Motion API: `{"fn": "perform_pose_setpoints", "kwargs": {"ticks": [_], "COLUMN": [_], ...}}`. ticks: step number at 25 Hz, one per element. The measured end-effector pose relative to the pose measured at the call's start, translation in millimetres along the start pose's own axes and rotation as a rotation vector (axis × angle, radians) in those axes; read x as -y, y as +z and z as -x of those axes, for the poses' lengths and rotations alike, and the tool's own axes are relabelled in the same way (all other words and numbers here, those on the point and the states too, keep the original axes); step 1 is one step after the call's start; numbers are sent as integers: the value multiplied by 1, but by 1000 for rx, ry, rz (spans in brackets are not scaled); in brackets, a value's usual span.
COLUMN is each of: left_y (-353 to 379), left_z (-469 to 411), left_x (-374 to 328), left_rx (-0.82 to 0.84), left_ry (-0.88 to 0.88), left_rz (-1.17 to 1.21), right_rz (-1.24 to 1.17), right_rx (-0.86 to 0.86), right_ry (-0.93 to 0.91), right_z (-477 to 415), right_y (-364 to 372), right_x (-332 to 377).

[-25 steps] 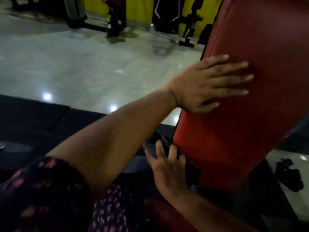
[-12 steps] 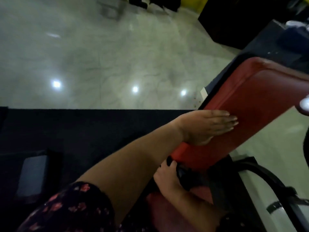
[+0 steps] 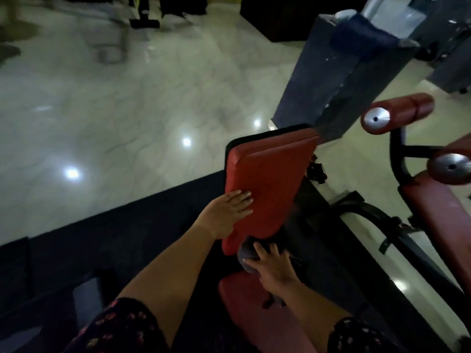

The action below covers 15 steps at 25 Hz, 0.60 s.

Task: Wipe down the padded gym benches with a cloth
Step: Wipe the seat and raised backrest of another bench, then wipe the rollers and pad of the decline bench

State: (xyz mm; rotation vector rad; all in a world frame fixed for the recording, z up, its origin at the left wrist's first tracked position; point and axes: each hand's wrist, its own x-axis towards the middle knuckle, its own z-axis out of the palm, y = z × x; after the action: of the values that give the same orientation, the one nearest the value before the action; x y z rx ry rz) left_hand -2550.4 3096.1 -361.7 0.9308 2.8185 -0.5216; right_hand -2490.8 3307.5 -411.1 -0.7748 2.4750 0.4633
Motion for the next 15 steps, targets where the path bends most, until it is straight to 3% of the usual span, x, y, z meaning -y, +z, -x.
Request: {"fn": "perform_pose_setpoints", "kwargs": {"ticks": [3,7,11,15], "left_y": [-24,-59,-100,-142], "left_z": [11,16,-13,-48], "left_x": [-12,-26,-38,-54], "left_rx": [93,249,186,70], "left_ry": [-52,-104,-154,-106], "left_rz": [275,423,453,384], "right_rz": [-69,-202,-454,-635], "right_rx": [-2,19,42,-101], "right_ry": [-15,102,205,368], "right_z": [49,88,114,137], "right_y": [-7,-10,-19,-22], "right_x": [-36,-81,-140,-171]}}
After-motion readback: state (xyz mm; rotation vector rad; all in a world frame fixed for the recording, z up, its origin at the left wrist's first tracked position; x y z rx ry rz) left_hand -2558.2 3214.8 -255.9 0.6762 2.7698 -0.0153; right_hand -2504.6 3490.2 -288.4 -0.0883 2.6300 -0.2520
